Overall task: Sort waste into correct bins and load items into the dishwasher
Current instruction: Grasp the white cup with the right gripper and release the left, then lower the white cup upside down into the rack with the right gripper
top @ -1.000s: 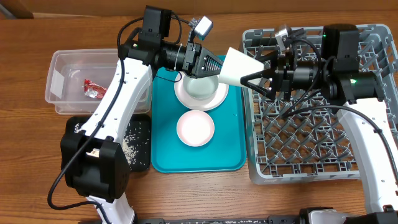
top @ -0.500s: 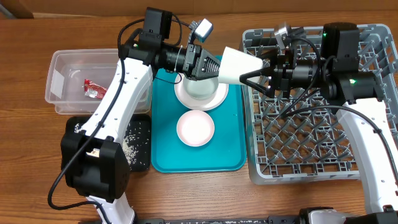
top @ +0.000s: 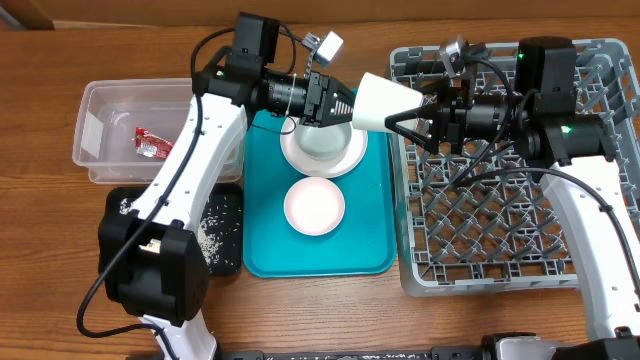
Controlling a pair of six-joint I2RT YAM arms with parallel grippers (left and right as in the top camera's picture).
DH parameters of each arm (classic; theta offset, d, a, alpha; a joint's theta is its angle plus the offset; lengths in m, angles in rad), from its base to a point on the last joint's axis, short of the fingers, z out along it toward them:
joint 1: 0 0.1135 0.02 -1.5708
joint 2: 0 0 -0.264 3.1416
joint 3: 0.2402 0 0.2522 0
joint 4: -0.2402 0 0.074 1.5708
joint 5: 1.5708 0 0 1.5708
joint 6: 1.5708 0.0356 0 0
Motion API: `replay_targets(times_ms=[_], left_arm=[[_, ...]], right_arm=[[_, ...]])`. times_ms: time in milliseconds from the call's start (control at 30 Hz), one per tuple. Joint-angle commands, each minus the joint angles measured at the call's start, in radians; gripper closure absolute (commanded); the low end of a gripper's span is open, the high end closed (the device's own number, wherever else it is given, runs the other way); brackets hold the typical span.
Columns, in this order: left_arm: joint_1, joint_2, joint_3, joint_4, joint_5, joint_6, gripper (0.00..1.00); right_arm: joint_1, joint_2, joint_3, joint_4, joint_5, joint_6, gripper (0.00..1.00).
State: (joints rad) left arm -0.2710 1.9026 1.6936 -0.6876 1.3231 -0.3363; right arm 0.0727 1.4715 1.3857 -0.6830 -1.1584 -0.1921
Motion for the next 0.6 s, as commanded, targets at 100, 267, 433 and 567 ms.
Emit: replay_targets(times_ms=[100,267,433,567], left_arm=[[0.064,-0.016,0.016,-0.041,-0.239,0.023,0.71],[0.09,-0.016,0.016,-0.135,-0.383,0.023,0.64],[0.091,-0.016,0.016,-0.204,-0.502,0.023,0.52],[0.091,-0.016,0.016,-0.23,-0.598,0.023,0.41]], right_arm=[[-0.001,-0.003,0.021,-0.001,0.213,0.142,0.47],[-0.001,-0.003,0.021,-0.034,0.461,0.269,0.49],[-0.001,-0.003,0.021,-0.076,0.696,0.354,0.49],[-0.001,-0.002,0.021,-0.113,0.803,0.378,0.49]])
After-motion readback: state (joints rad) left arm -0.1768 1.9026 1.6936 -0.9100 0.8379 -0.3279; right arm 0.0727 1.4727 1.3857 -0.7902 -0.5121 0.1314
